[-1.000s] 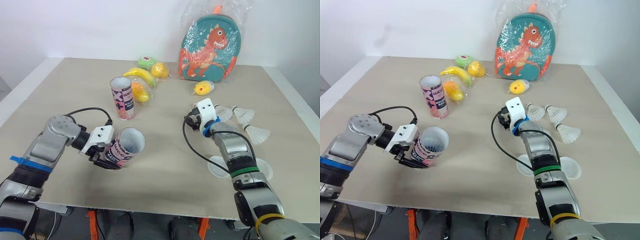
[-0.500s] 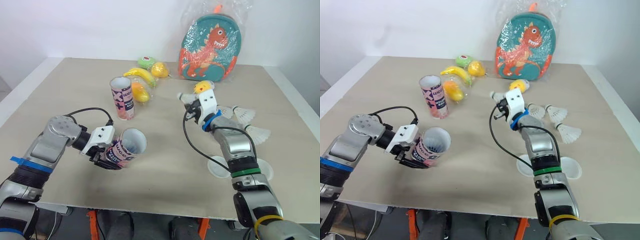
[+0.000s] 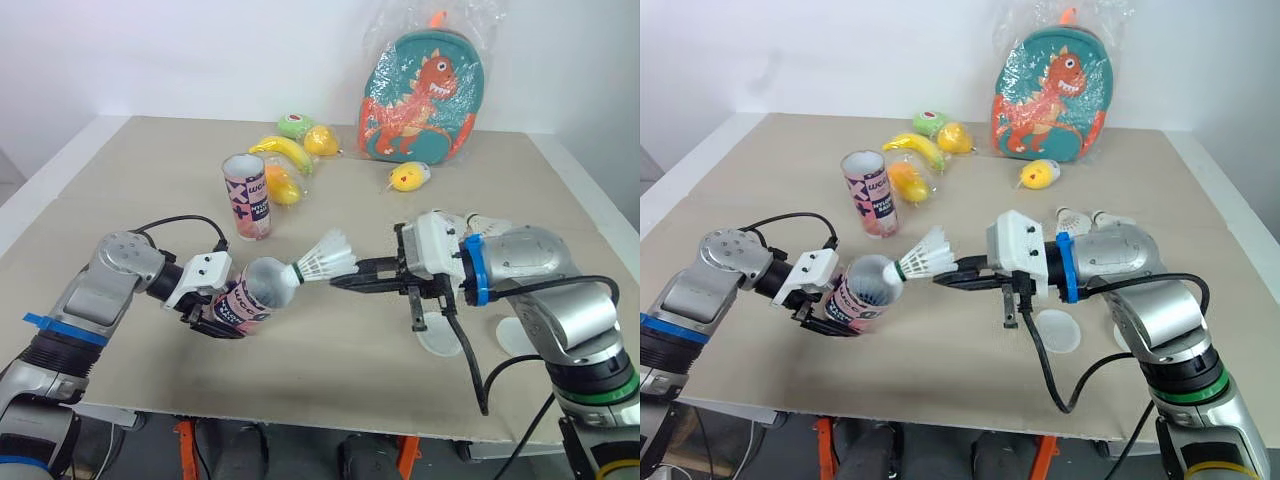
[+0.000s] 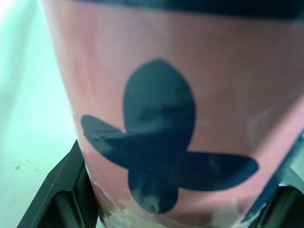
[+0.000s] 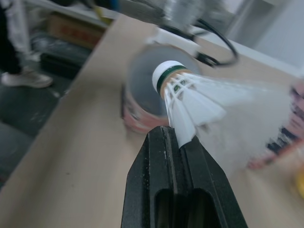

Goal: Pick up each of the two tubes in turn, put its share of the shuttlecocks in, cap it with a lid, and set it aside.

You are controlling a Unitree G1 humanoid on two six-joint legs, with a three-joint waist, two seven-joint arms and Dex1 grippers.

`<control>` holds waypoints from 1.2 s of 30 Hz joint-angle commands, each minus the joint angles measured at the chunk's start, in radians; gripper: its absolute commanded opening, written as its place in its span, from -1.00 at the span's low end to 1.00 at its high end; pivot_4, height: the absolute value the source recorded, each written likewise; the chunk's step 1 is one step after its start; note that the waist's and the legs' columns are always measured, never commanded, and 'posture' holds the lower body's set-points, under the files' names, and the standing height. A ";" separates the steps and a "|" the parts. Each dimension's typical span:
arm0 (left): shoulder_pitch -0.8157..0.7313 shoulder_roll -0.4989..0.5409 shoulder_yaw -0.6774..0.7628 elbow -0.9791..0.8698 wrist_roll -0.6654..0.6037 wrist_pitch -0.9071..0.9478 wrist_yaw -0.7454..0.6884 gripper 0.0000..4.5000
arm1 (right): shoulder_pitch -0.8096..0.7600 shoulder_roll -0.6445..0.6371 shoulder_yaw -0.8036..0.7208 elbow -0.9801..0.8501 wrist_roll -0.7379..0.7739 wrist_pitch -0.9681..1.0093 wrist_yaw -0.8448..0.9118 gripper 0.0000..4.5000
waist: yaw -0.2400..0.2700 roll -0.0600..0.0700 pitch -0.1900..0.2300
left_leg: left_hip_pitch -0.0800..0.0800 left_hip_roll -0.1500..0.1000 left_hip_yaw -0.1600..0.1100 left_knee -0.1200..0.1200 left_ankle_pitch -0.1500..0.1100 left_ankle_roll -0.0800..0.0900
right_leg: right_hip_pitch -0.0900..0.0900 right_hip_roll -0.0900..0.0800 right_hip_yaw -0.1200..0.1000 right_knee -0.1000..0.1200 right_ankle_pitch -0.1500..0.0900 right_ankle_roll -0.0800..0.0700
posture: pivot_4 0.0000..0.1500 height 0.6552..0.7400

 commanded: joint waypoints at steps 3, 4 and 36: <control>0.018 -0.026 -0.064 0.012 0.023 0.001 -0.001 0.51 | -0.107 0.047 0.093 0.045 -0.092 -0.028 -0.001 -0.98 | 0.001 0.000 0.000 | 0.000 -0.001 0.000 0.000 0.000 0.000 | 0.000 -0.001 0.000 -0.001 0.000 0.000 | 1.00 0.77; 0.018 -0.026 -0.062 0.012 0.022 0.001 -0.001 0.51 | -0.129 0.060 0.108 0.059 -0.104 -0.025 -0.003 -0.98 | 0.001 0.000 0.000 | -0.001 -0.001 0.000 0.000 0.000 0.000 | 0.000 -0.001 0.000 0.000 0.000 0.000 | 1.00 0.77; 0.023 -0.093 -0.008 -0.013 -0.042 -0.037 0.032 0.51 | 0.750 0.042 -0.618 -0.020 0.128 0.251 -0.439 0.39 | 0.023 -0.002 0.000 | -0.003 -0.008 -0.001 0.004 -0.004 0.005 | 0.012 -0.008 -0.004 -0.003 -0.007 0.006 | 1.00 0.77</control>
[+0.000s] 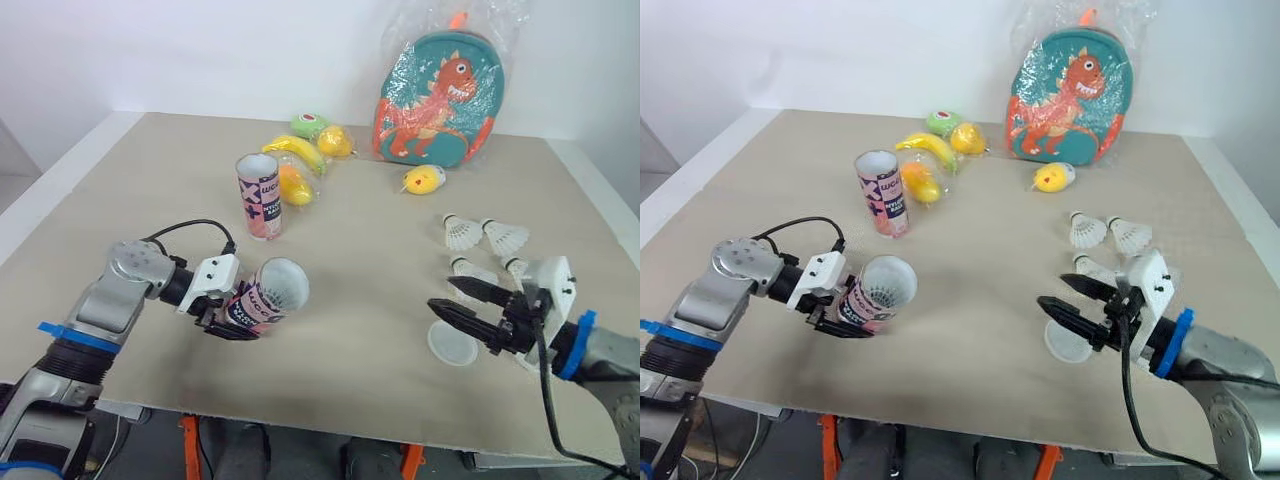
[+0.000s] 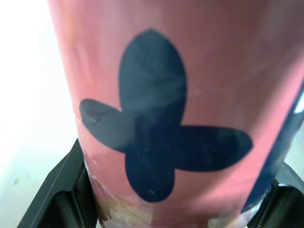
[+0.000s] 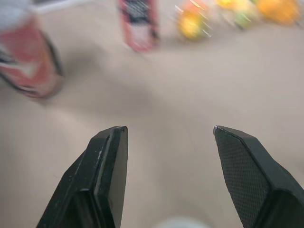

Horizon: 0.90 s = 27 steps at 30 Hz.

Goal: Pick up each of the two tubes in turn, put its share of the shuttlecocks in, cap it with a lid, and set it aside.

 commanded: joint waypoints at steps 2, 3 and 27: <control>-0.008 -0.015 -0.032 0.006 -0.007 -0.009 -0.009 0.51 | -0.029 0.003 0.026 0.102 -0.051 -0.018 -0.060 0.39 | -0.001 0.000 0.000 | 0.000 0.000 0.001 0.000 0.000 0.001 | 0.000 -0.001 0.000 -0.002 0.001 -0.002 | 1.00 0.77; -0.011 -0.016 -0.034 0.009 -0.005 -0.010 -0.009 0.51 | -0.044 0.003 0.034 0.126 -0.061 -0.018 -0.074 0.39 | -0.001 0.000 0.000 | 0.000 0.000 0.001 0.000 0.001 0.001 | 0.000 -0.001 0.000 -0.002 0.001 -0.002 | 1.00 0.77; -0.031 -0.021 -0.041 -0.005 -0.015 0.021 0.008 0.51 | -0.277 -0.009 0.146 0.392 -0.223 -0.047 -0.185 -0.77 | 0.000 0.000 0.000 | -0.003 -0.003 -0.003 -0.003 0.000 0.002 | 0.001 0.001 0.000 -0.003 0.002 -0.001 | 1.00 0.77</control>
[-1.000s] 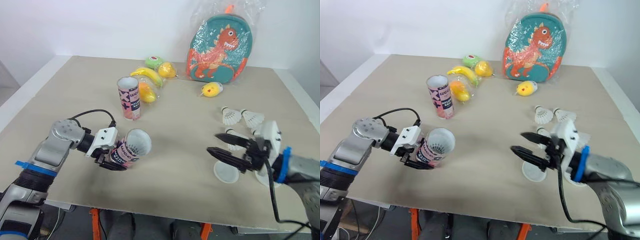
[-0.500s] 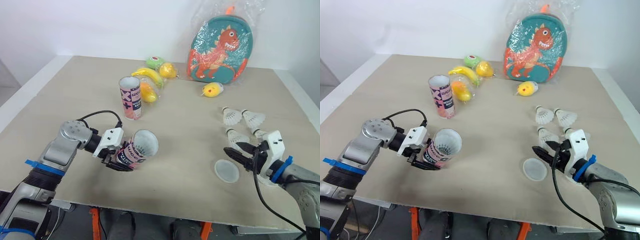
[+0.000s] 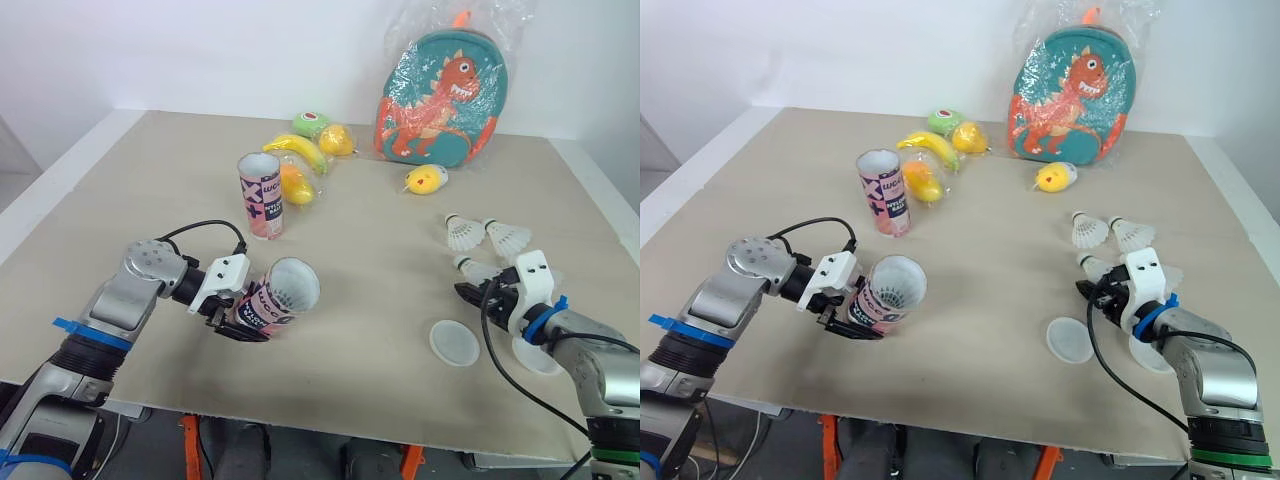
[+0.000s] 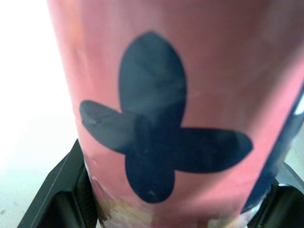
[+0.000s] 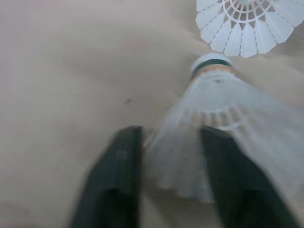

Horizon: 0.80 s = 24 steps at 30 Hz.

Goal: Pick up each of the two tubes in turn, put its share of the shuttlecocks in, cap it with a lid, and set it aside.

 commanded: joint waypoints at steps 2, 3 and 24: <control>-0.011 -0.003 -0.018 -0.007 0.000 0.007 0.008 0.51 | 0.013 -0.019 -0.024 -0.105 0.031 -0.009 0.032 -0.96 | 0.000 0.000 0.000 | 0.000 0.000 0.000 0.000 0.000 0.000 | 0.000 0.000 0.000 0.000 0.000 0.000 | 1.00 0.77; -0.011 -0.003 -0.019 -0.006 0.001 0.005 0.009 0.51 | 0.022 -0.022 -0.024 -0.136 0.048 -0.005 0.053 -0.96 | 0.000 0.000 0.000 | 0.000 0.000 0.000 0.000 0.000 0.000 | 0.000 0.000 0.000 0.000 0.000 0.000 | 1.00 0.77; -0.045 -0.026 -0.035 0.042 0.006 -0.020 0.014 0.51 | -0.512 -0.187 0.479 -0.383 -0.005 -0.254 0.644 -0.96 | -0.009 0.000 0.006 | -0.002 0.003 0.000 -0.001 0.000 0.000 | -0.001 -0.001 -0.006 -0.005 0.002 -0.005 | 1.00 0.77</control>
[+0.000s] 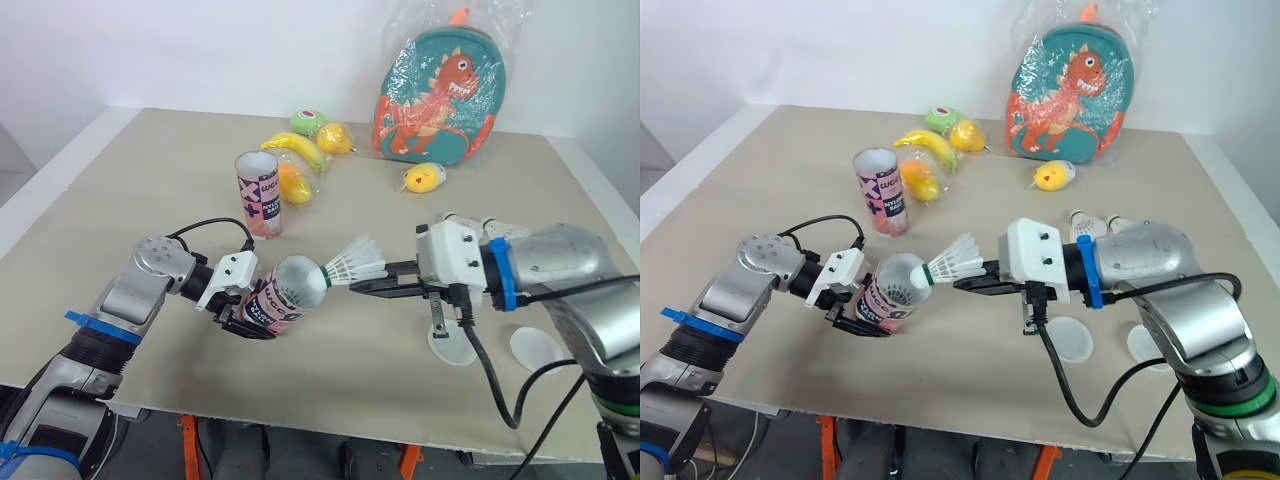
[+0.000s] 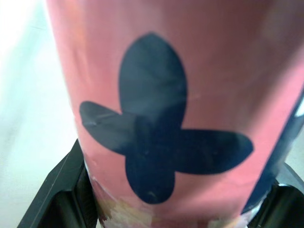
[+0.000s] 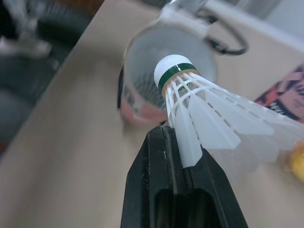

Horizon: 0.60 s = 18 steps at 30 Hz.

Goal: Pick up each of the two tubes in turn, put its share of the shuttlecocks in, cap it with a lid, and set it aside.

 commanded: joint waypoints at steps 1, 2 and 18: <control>0.001 0.005 -0.005 0.001 0.008 -0.008 0.016 0.51 | -0.067 0.018 0.048 0.051 -0.050 -0.061 0.053 -0.96 | 0.000 0.000 0.000 | 0.000 0.000 0.000 0.000 0.000 0.000 | 0.000 0.000 0.000 0.000 0.000 0.000 | 1.00 0.77; 0.003 0.006 -0.004 -0.001 0.008 -0.007 0.017 0.51 | -0.082 0.026 0.059 0.063 -0.057 -0.069 0.061 -0.96 | -0.001 0.000 0.000 | 0.000 0.000 -0.001 -0.001 0.000 0.000 | 0.000 0.001 0.000 0.000 0.000 0.001 | 1.00 0.77; 0.009 0.009 -0.005 -0.009 0.002 -0.009 0.018 0.51 | -0.243 0.129 -0.013 0.063 0.102 0.028 0.103 0.45 | -0.010 0.001 0.001 | 0.000 0.001 -0.002 0.000 0.001 -0.001 | 0.000 0.002 -0.001 0.004 0.002 0.003 | 1.00 0.77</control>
